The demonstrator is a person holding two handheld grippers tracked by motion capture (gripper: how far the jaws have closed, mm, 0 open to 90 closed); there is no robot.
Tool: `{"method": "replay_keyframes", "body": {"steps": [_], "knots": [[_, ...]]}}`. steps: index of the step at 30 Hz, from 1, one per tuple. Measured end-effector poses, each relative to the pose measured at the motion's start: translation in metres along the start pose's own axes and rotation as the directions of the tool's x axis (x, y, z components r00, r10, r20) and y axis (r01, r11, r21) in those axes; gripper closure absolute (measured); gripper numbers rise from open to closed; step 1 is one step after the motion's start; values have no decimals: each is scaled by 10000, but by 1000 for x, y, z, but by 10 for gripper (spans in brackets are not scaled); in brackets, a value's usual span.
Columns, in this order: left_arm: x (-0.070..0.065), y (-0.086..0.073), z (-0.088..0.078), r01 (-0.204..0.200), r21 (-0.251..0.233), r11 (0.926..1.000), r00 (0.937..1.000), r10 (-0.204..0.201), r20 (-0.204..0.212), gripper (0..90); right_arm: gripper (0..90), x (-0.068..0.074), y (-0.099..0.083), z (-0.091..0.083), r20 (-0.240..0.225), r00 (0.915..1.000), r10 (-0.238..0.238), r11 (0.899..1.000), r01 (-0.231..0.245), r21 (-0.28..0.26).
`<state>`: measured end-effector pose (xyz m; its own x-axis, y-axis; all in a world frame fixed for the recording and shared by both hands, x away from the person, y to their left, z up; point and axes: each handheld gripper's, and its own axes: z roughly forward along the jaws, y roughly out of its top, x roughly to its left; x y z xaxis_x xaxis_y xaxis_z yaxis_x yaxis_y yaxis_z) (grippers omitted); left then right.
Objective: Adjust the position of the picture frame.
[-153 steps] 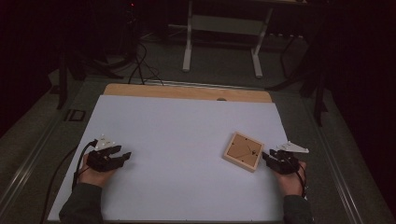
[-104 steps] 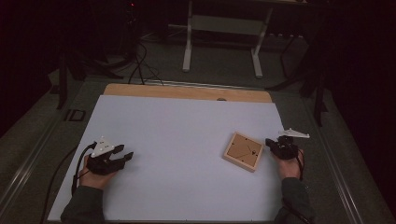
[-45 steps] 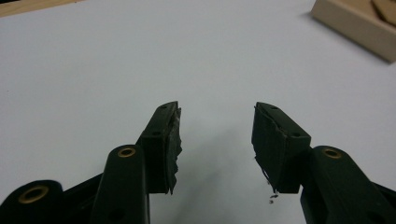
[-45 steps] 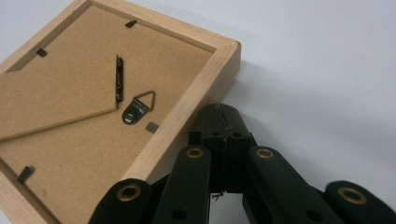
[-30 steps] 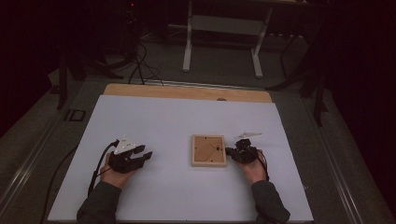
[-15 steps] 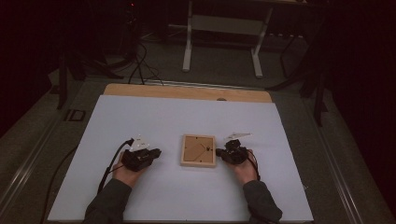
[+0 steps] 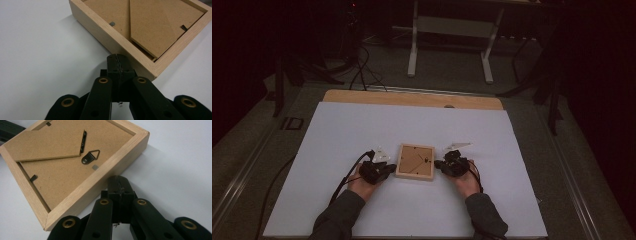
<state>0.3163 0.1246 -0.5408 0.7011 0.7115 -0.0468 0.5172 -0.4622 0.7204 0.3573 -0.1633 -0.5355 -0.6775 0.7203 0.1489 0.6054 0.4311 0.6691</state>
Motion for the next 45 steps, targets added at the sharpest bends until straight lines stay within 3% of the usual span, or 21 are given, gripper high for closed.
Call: {"method": "replay_keyframes", "body": {"steps": [6, 18, 23, 36, 45], "knots": [[-2, -4, -2, 72, -59, 10000, 10000, -72, 41, 900, 896, 3, -5, -1, -245, 9996, 142, 9997, -146, -187], [-2, -9, -9, 44, 44, 10000, 9999, -43, -91, 900, 896, 15, -9, -3, -384, 9992, -113, 9999, 109, -108], [-1, -12, -13, 215, 60, 9998, 9997, -214, -138, 900, 896, 20, -8, -1, -426, 9987, -272, 9996, 269, -72], [-9, -18, -21, 237, 277, 9993, 9992, -228, -327, 900, 896, 26, -7, 1, -500, 9980, -383, 9993, 381, -48], [-4, -22, -28, 627, 312, 9975, 9968, -610, -516, 900, 896, 35, -5, 5, -635, 9960, -621, 9981, 620, -44]]}}
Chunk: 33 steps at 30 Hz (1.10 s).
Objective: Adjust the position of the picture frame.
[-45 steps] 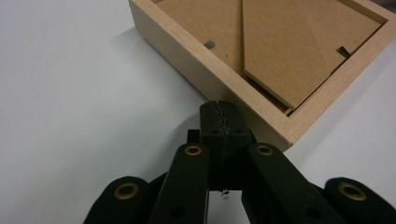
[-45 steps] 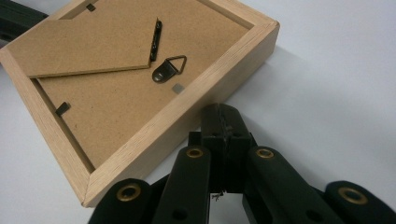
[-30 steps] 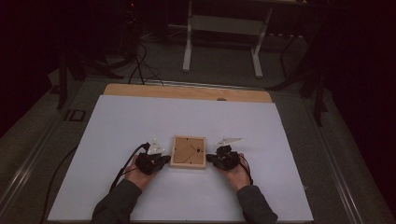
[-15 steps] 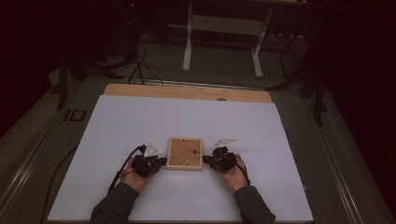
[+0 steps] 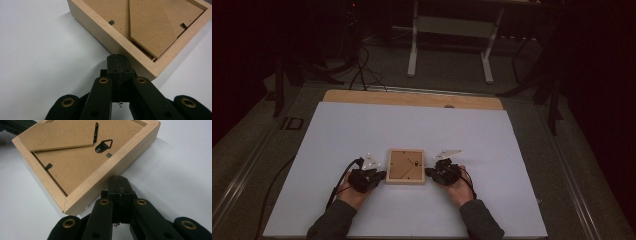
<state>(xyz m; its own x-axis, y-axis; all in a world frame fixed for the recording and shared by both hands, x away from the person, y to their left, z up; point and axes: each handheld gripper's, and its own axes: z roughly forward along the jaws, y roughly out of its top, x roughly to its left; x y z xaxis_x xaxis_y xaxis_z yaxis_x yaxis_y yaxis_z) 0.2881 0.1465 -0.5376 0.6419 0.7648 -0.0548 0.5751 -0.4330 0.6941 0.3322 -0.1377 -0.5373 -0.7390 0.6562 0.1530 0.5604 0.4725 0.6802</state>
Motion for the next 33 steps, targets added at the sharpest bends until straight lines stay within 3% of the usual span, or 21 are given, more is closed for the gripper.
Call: {"method": "replay_keyframes", "body": {"steps": [21, 33], "knots": [[1, 0, 3, 19, -133, 9999, 9999, -20, -133, 900, 896, 1, 0, 0, -26, 10000, -28, 10000, 28, 5], [-1, 5, 8, -225, -135, 9997, 9996, 223, -155, 900, 895, -2, -2, -3, 156, 9999, -11, 10000, 10, 51]]}}
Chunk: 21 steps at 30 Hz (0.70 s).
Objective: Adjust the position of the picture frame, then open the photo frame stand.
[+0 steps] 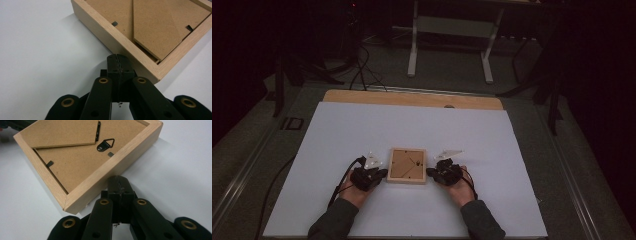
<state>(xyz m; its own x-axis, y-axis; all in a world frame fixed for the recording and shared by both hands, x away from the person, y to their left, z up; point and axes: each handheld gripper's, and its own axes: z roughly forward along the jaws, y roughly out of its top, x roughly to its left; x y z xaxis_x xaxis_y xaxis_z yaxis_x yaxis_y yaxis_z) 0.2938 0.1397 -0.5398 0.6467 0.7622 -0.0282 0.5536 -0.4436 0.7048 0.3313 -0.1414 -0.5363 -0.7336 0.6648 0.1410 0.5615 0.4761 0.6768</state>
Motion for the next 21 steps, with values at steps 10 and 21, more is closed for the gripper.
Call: {"method": "replay_keyframes", "body": {"steps": [10, 21], "knots": [[6, 2, -2, 430, -257, 9987, 9991, -431, -49, 807, 771, -6, 3, -8, 277, 9996, 67, 9993, -57, -360], [9, 4, -9, 600, -867, 9944, 9982, -599, 34, 641, 661, -9, 6, -20, 366, 9993, 23, 9907, 27, -1362]]}}
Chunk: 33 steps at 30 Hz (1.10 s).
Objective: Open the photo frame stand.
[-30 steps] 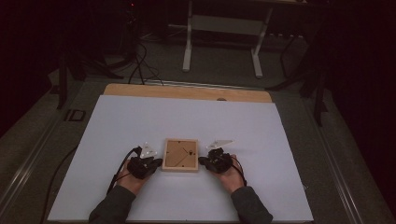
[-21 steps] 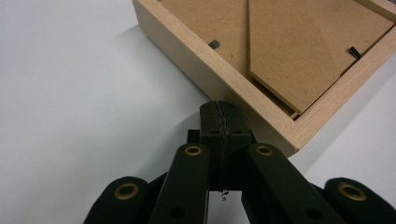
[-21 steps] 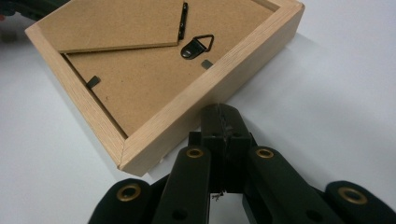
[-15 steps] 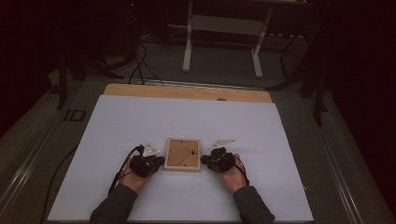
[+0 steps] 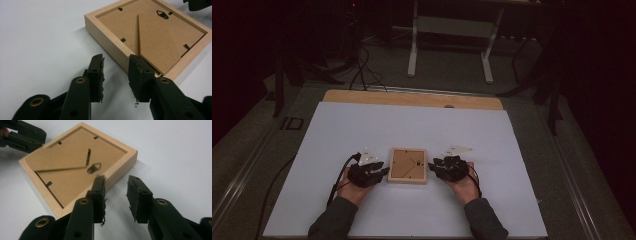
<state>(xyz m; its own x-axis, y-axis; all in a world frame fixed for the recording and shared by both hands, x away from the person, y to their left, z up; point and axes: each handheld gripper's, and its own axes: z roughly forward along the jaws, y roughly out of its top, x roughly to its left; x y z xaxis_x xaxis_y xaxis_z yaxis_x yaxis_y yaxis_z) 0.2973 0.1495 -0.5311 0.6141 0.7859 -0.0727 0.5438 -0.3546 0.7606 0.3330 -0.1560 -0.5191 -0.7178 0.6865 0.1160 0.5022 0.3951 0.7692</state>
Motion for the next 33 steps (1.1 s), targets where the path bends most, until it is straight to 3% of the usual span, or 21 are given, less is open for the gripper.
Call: {"method": "replay_keyframes", "body": {"steps": [11, 21, 24, 28, 33], "knots": [[-2, 3, -5, 57, -363, 9993, 10000, -54, 84, 563, 650, 9, 1, -1, -396, 9981, -470, 9988, 465, -141], [-8, 14, -11, -229, -649, 9976, 9972, 274, 692, 507, 834, 23, -1, 0, -1018, 9893, -1047, 9945, 1041, -110], [-12, 18, -10, -486, -557, 9973, 9950, 532, 850, 491, 890, 29, -1, 2, -1181, 9854, -1230, 9924, 1228, -86], [-17, 22, -7, -823, -371, 9959, 9930, 851, 823, 461, 897, 36, -2, 5, -1324, 9794, -1523, 9878, 1551, 114], [-19, 23, 0, -1083, -42, 9941, 9901, 1083, 895, 431, 897, 38, -2, 7, -1397, 9775, -1579, 9867, 1618, 166]]}}
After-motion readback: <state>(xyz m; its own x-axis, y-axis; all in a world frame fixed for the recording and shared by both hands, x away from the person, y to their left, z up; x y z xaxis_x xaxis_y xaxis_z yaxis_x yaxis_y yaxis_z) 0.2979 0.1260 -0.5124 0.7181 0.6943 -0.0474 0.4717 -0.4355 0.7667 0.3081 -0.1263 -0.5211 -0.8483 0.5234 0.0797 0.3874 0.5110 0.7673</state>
